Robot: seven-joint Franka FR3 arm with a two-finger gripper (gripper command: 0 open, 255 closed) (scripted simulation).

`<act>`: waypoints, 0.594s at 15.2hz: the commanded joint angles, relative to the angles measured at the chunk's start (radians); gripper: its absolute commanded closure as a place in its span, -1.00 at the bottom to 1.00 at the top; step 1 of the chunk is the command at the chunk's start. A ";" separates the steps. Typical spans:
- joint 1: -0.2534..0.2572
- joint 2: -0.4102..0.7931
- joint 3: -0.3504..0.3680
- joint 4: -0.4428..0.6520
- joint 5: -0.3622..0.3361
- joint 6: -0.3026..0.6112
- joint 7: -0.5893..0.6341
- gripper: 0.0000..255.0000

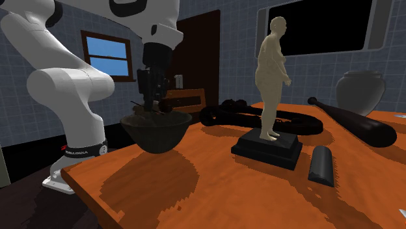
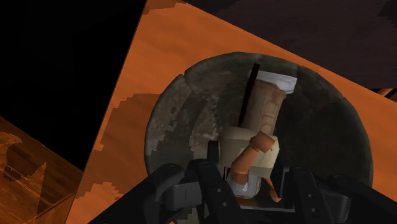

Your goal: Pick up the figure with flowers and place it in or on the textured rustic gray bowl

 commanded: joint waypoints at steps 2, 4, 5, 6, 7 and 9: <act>0.000 0.000 0.000 0.000 0.000 0.000 0.000 -1.00; 0.000 0.000 0.000 0.000 0.000 0.000 0.000 -1.00; 0.000 0.000 0.000 0.000 0.000 0.000 0.000 -1.00; 0.000 0.000 0.000 0.000 0.000 0.000 0.000 -1.00; 0.000 0.000 0.000 0.000 0.000 0.000 0.000 -1.00; 0.007 -0.005 0.010 0.064 0.012 -0.069 -0.002 -1.00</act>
